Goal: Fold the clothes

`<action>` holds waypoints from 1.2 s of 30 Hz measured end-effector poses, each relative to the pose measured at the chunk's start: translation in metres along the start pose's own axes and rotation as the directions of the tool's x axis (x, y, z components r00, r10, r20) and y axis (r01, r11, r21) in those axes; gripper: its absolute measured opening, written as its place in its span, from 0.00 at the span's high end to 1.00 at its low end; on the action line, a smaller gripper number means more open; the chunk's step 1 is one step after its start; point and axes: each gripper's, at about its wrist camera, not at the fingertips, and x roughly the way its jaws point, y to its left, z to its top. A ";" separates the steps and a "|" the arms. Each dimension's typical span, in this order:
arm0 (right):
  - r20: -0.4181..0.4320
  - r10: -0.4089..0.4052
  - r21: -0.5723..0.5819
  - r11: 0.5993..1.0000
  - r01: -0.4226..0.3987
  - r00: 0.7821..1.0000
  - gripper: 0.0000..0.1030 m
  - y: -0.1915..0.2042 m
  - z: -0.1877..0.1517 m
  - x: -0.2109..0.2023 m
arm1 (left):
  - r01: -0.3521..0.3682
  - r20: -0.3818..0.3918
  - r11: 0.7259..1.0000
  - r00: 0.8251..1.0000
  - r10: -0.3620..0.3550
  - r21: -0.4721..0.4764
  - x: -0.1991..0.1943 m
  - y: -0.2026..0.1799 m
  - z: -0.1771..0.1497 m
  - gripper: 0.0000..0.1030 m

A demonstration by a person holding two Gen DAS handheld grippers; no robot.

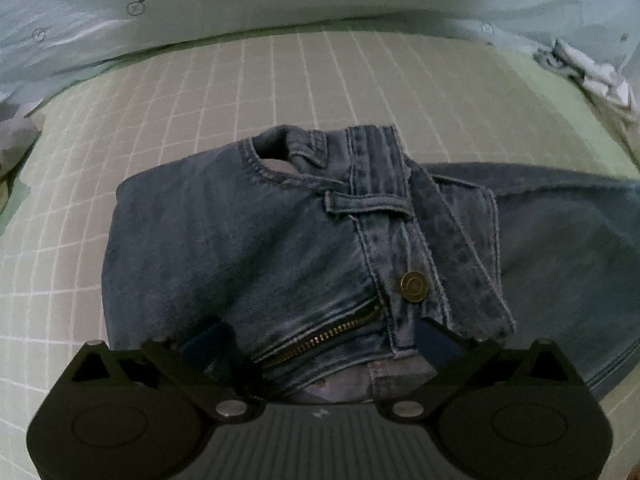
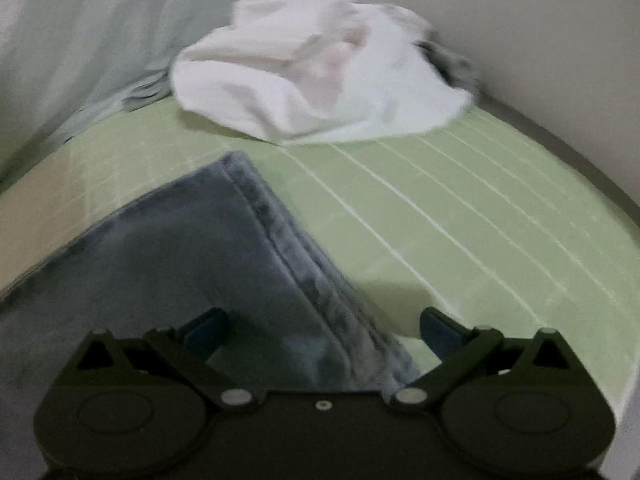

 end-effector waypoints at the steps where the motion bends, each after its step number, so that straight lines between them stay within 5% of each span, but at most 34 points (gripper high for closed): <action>1: 0.003 0.007 -0.027 1.000 -0.007 1.000 0.00 0.000 0.004 0.004 | -0.006 -0.006 1.000 1.000 0.006 0.009 0.001 -0.001 0.000 0.00; 7: 0.000 0.072 -0.096 0.993 -0.071 0.997 0.06 0.013 0.017 0.013 | -0.018 -0.031 0.999 0.999 0.019 0.029 0.006 -0.002 0.003 0.00; 9: 0.014 0.101 -0.123 0.987 -0.098 0.995 0.27 0.020 0.017 0.008 | -0.015 -0.031 1.000 0.999 0.016 0.026 0.006 -0.001 0.002 0.00; 12: 0.019 0.148 -0.103 0.984 -0.145 0.989 0.80 0.022 0.017 -0.001 | -0.017 -0.026 1.000 1.000 0.018 0.025 0.008 0.000 0.001 0.00; 18: 0.089 0.090 -0.105 0.991 -0.080 0.992 0.82 0.054 0.024 -0.034 | -0.008 -0.013 1.000 1.000 0.008 0.025 0.008 0.000 -0.001 0.00; 23: 0.157 0.182 -0.123 0.979 -0.164 0.971 0.82 0.115 0.022 -0.084 | 0.000 0.003 1.000 1.000 -0.001 0.027 0.008 0.002 -0.003 0.00; 27: 0.089 0.308 -0.170 0.942 -0.291 0.947 0.81 0.184 -0.002 -0.100 | 0.014 0.011 1.000 1.000 -0.014 0.025 0.005 0.004 -0.006 0.00; 30: -0.059 0.369 -0.239 0.897 -0.372 0.928 0.61 0.234 -0.030 -0.088 | 0.023 0.021 0.998 0.999 -0.024 0.050 -0.001 0.004 -0.009 0.00; 32: -0.145 0.400 -0.276 0.862 -0.425 0.905 0.61 0.257 -0.050 -0.085 | 0.036 0.027 0.997 0.999 -0.038 0.068 -0.007 0.006 -0.011 0.00; 33: -0.156 0.425 -0.276 0.848 -0.453 0.892 0.59 0.263 -0.055 -0.090 | 0.042 0.032 0.997 0.998 -0.044 0.071 -0.011 0.008 -0.013 0.00; 36: -0.084 0.433 -0.279 0.854 -0.439 0.897 0.42 0.264 -0.053 -0.106 | 0.056 0.059 0.997 0.996 -0.060 0.059 -0.023 0.018 -0.017 0.00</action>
